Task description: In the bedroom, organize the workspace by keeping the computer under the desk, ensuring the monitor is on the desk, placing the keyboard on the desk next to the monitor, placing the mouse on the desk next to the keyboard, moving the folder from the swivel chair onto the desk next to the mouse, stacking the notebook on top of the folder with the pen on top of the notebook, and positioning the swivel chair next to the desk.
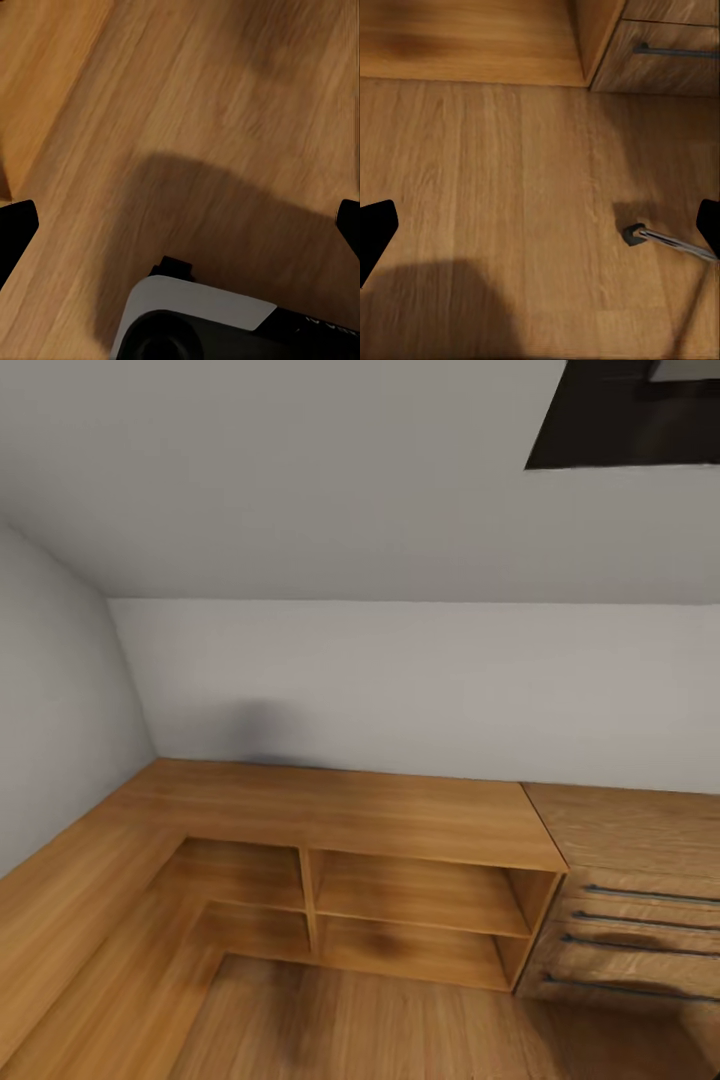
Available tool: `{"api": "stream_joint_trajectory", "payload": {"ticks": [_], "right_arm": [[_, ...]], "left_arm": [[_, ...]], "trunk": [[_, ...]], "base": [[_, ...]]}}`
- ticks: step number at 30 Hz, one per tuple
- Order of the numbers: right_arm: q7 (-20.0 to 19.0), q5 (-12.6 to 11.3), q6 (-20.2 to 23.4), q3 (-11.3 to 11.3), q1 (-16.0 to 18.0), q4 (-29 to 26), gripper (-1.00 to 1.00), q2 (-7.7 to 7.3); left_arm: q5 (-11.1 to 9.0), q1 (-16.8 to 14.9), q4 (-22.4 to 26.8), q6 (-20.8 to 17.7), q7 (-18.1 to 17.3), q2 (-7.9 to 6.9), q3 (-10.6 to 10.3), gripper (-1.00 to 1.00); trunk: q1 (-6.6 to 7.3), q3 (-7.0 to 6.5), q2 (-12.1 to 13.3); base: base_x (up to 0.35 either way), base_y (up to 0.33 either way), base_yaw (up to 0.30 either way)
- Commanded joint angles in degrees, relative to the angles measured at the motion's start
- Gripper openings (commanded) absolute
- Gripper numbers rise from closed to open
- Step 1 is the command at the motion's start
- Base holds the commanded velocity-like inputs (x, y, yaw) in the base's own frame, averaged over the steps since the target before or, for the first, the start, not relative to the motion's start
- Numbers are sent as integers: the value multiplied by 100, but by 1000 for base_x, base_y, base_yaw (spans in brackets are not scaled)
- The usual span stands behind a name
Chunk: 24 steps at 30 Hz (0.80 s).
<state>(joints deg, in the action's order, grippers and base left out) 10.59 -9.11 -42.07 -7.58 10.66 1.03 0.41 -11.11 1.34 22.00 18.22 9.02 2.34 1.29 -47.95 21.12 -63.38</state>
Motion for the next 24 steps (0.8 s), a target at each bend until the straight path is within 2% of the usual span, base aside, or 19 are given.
{"api": "stream_joint_trajectory", "payload": {"ticks": [1, 24], "right_arm": [[10, -49, -21, -50, 6, 11, 100, 3], [4, -26, -29, -63, 6, 11, 100, 11]], "left_arm": [[-14, 2, 7, 6, 3, 3, 12, 100], [-14, 4, -12, 6, 3, 3, 12, 100]], "trunk": [[0, 5, -4], [0, 5, -4]], "base": [[0, 0, -296], [0, 0, -296]]}}
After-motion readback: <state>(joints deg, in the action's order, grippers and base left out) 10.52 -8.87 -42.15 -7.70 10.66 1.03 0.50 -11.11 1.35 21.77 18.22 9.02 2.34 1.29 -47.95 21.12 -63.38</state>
